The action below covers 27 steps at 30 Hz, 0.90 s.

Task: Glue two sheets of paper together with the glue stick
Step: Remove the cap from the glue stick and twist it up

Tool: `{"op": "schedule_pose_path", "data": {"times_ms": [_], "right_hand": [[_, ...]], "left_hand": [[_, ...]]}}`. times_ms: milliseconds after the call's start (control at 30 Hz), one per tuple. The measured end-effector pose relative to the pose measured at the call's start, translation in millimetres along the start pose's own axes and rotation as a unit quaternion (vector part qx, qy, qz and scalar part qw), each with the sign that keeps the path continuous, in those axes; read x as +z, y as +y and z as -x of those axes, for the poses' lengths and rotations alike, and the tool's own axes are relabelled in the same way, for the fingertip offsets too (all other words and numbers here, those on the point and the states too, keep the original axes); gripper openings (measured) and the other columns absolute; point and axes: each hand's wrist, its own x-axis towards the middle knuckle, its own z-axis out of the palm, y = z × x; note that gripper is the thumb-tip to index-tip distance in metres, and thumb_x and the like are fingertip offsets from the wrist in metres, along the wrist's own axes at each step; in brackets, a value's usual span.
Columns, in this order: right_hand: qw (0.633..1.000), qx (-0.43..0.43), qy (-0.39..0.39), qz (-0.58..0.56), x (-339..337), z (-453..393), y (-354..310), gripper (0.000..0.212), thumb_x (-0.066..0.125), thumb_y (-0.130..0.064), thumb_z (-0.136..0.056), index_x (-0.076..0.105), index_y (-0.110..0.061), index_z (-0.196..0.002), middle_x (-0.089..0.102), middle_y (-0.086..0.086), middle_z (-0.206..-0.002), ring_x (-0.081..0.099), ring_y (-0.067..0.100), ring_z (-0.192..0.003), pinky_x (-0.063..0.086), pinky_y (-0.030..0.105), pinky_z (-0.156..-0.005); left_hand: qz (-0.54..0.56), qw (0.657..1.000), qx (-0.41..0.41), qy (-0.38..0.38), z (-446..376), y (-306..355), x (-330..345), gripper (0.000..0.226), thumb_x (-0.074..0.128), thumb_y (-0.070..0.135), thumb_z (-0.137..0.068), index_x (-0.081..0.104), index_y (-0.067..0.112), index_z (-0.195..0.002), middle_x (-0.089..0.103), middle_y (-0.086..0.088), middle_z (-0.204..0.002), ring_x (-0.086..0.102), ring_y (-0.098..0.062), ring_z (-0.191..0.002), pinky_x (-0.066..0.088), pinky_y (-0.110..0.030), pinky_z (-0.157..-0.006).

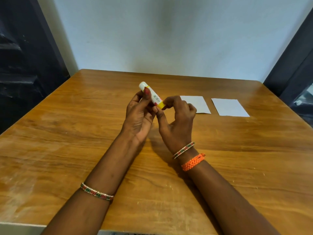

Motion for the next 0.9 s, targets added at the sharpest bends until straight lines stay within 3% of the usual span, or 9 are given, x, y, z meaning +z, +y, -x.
{"op": "schedule_pose_path", "data": {"times_ms": [133,200,300,367,533,667,733,833,900], "right_hand": [[0.999,-0.043,0.003,0.023,-5.9,-4.7,-1.9,0.026,0.064,-0.009,-0.075,0.044,-0.021,-0.085,0.060,-0.006,-0.076,0.055,0.009,-0.079,0.030,0.035,-0.082],[0.991,0.043,-0.022,-0.122,-7.7,-8.4,-7.4,0.019,0.063,-0.008,-0.080,0.046,-0.017,-0.081,0.056,-0.008,-0.075,0.054,0.001,-0.074,0.043,0.035,-0.075],[0.881,0.226,-0.098,-0.403,-10.5,-14.7,-16.7,0.018,0.060,-0.007,-0.083,0.047,-0.015,-0.075,0.063,0.009,-0.079,0.064,0.008,-0.069,0.051,0.024,-0.064],[0.857,0.269,-0.106,-0.427,-9.4,-14.7,-14.6,0.017,0.060,-0.008,-0.084,0.047,-0.016,-0.076,0.064,0.012,-0.077,0.064,0.010,-0.065,0.051,0.022,-0.066],[0.989,0.097,-0.029,-0.110,-8.9,-11.1,-0.6,0.025,0.069,-0.017,-0.079,0.045,-0.025,-0.081,0.055,-0.017,-0.079,0.055,-0.003,-0.078,0.044,0.032,-0.077],[0.996,0.062,-0.025,-0.066,-8.3,-10.4,3.1,0.024,0.068,-0.020,-0.079,0.046,-0.027,-0.082,0.053,-0.021,-0.077,0.054,-0.001,-0.077,0.045,0.041,-0.076],[0.963,0.163,-0.040,-0.211,-8.9,-11.8,-2.8,0.022,0.066,-0.012,-0.082,0.047,-0.022,-0.076,0.059,-0.005,-0.075,0.057,0.004,-0.070,0.049,0.033,-0.069],[0.797,0.355,-0.096,-0.478,-13.6,-19.2,-9.6,0.019,0.052,-0.007,-0.089,0.045,-0.015,-0.073,0.060,0.009,-0.081,0.054,0.010,-0.059,0.047,0.024,-0.064],[0.767,0.370,-0.127,-0.509,-17.4,-22.2,-5.3,0.015,0.049,-0.009,-0.090,0.047,-0.015,-0.077,0.061,0.009,-0.084,0.057,0.009,-0.060,0.049,0.024,-0.067]], "left_hand": [[0.021,0.998,-0.011,-0.051,3.2,3.8,4.2,0.039,0.056,0.020,-0.072,0.050,0.005,-0.108,0.055,-0.009,-0.094,0.056,-0.016,-0.085,0.053,-0.020,-0.054],[0.031,0.996,-0.002,-0.086,2.1,5.9,1.9,0.030,0.054,0.016,-0.074,0.054,0.008,-0.103,0.064,-0.005,-0.087,0.062,-0.014,-0.081,0.058,-0.029,-0.069],[-0.009,0.993,0.014,-0.120,1.3,11.5,-1.4,0.024,0.051,0.016,-0.077,0.058,0.012,-0.100,0.068,0.000,-0.081,0.064,-0.012,-0.074,0.050,-0.021,-0.052],[-0.037,0.993,0.022,-0.114,0.9,12.5,-1.3,0.030,0.053,0.019,-0.076,0.056,0.010,-0.104,0.069,-0.001,-0.084,0.063,-0.013,-0.075,0.047,-0.020,-0.047],[0.000,0.997,-0.018,-0.070,-1.2,2.5,-2.0,0.034,0.057,0.020,-0.073,0.059,0.006,-0.104,0.068,-0.007,-0.097,0.063,-0.018,-0.094,0.057,-0.024,-0.067],[-0.052,0.997,-0.009,-0.054,-2.3,0.7,-5.8,0.024,0.056,0.021,-0.077,0.062,0.011,-0.097,0.073,0.001,-0.088,0.067,-0.013,-0.088,0.055,-0.027,-0.073],[-0.082,0.995,0.015,-0.055,-3.5,1.1,-7.4,0.016,0.050,0.017,-0.085,0.063,0.014,-0.095,0.073,0.005,-0.086,0.066,-0.010,-0.087,0.053,-0.031,-0.077],[-0.100,0.992,0.037,-0.066,-3.8,2.7,-8.3,0.017,0.048,0.015,-0.088,0.063,0.014,-0.094,0.072,0.006,-0.088,0.063,-0.011,-0.087,0.053,-0.026,-0.063],[-0.113,0.990,0.044,-0.068,-3.1,2.3,-7.6,0.017,0.049,0.016,-0.087,0.064,0.014,-0.093,0.072,0.005,-0.089,0.062,-0.012,-0.088,0.052,-0.024,-0.061]]}}
